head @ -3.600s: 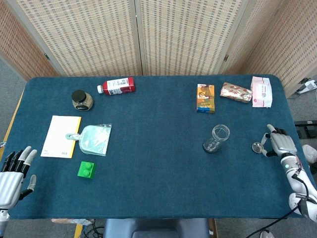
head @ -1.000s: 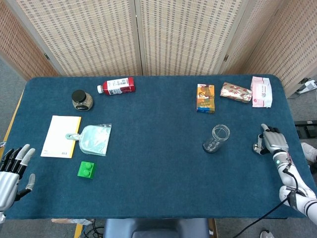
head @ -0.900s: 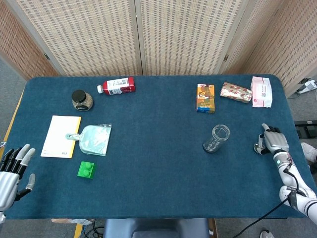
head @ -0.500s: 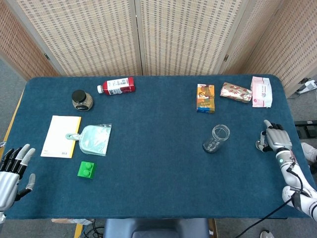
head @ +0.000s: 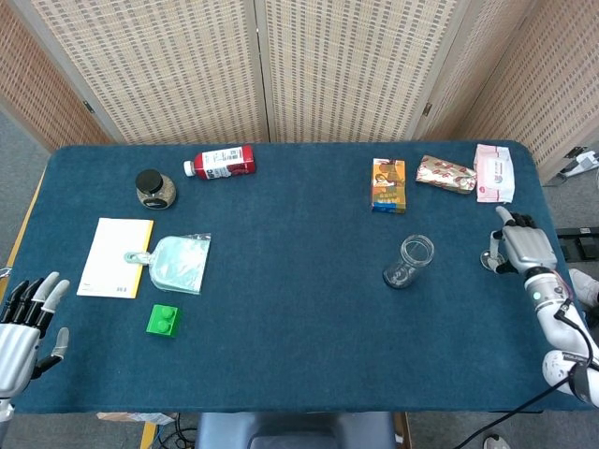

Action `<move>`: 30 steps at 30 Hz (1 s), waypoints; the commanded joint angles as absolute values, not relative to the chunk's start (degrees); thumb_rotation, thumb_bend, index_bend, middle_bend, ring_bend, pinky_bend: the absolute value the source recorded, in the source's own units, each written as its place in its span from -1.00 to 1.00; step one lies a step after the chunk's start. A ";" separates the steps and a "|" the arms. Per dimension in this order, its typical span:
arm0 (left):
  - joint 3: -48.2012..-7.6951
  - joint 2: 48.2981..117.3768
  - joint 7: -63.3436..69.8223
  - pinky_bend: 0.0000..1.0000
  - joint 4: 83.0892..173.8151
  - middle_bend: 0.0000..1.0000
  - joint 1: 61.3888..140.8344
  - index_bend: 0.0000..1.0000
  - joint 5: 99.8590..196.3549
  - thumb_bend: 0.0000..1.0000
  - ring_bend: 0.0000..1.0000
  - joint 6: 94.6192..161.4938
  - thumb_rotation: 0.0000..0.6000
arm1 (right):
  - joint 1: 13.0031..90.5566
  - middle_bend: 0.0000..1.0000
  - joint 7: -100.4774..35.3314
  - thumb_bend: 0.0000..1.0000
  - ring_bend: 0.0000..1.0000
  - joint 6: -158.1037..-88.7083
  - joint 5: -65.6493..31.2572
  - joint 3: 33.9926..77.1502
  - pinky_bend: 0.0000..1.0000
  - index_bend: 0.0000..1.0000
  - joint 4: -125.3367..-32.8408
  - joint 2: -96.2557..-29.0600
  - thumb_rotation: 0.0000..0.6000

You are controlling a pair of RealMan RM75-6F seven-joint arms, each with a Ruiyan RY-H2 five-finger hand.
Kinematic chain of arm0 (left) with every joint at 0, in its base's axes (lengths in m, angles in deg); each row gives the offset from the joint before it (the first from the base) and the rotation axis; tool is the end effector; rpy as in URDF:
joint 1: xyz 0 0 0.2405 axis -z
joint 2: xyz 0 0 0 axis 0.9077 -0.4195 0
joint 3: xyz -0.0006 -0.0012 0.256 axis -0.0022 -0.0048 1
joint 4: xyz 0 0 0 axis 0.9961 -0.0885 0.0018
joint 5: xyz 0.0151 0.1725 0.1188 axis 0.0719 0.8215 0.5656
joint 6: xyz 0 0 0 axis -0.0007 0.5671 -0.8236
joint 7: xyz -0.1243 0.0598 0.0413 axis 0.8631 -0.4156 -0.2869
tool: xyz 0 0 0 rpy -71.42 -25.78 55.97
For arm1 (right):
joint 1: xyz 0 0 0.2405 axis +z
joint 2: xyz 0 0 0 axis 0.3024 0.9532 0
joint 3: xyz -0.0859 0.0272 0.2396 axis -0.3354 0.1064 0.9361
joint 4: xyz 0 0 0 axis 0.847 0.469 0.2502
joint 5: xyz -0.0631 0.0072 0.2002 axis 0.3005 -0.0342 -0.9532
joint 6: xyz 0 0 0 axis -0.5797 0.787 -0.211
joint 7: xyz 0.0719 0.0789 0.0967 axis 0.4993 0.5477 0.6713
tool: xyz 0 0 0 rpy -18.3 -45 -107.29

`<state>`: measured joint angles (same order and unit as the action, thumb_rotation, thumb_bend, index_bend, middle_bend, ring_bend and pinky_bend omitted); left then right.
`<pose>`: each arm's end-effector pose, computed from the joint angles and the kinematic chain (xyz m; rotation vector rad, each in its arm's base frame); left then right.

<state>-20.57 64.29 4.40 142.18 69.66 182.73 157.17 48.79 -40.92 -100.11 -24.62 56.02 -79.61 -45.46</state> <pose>-0.3034 0.1702 0.1691 -1.4891 -0.6978 -0.9963 -0.3333 -0.3544 0.1477 1.4784 -1.1232 0.4948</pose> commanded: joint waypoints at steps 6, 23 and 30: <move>-20.66 64.11 4.76 -1.00 142.33 -0.99 69.62 -1.00 182.61 0.01 -1.00 157.35 1.00 | 51.44 -0.99 -46.71 -0.32 -1.00 -103.76 -28.88 57.93 -1.00 0.34 -91.71 -38.06 1.00; -21.09 63.13 5.92 -1.00 142.97 -0.99 68.91 -1.00 182.43 0.01 -1.00 159.06 1.00 | 60.20 -0.99 -54.61 -0.35 -1.00 -106.35 -36.68 60.36 -1.00 0.34 -104.77 -33.56 1.00; -21.17 62.80 6.26 -1.00 143.20 -0.99 68.61 -1.00 182.57 0.01 -1.00 159.75 1.00 | 62.49 -0.99 -57.12 -0.36 -1.00 -108.50 -38.21 60.15 -1.00 0.34 -108.62 -32.69 1.00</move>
